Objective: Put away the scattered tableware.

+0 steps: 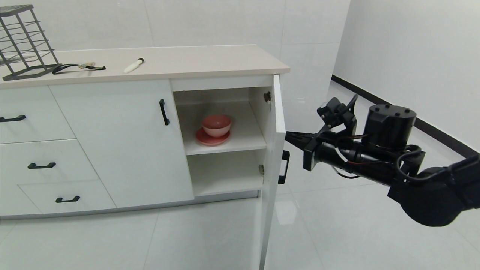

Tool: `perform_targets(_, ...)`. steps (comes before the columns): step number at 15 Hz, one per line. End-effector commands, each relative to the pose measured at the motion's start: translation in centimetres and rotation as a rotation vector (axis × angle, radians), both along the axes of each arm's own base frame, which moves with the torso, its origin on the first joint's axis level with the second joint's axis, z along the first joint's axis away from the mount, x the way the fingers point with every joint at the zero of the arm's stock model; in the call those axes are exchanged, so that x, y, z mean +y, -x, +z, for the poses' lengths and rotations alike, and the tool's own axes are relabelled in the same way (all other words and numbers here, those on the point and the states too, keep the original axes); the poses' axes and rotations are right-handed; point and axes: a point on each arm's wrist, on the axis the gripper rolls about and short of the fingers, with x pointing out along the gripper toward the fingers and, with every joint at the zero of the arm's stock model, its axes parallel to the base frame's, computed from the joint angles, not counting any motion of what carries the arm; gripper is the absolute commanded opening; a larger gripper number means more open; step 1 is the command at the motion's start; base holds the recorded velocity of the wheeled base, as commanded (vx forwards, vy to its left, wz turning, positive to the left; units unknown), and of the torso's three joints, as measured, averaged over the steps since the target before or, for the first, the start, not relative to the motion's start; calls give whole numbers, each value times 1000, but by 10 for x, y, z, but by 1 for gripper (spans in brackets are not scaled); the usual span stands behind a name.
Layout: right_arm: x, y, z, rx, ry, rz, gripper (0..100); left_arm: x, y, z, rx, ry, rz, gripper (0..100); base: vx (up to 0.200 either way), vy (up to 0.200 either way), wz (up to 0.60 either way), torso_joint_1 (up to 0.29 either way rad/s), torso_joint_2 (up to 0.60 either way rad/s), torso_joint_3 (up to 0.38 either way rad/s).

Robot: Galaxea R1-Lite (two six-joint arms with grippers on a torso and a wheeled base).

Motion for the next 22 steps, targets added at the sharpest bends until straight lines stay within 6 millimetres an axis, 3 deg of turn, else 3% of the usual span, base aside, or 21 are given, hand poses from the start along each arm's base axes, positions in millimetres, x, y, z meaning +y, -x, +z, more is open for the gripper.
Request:
perform_targets(1, 11, -9, -9, 14, 7, 15, 0, 0, 0, 0, 2, 1, 0, 100, 0, 0, 0, 0, 0, 0)
perform_targets(22, 55, -76, -49, -60, -39, 31, 0, 0, 0, 0, 0, 1, -1, 100, 0, 0, 0, 0, 0, 0)
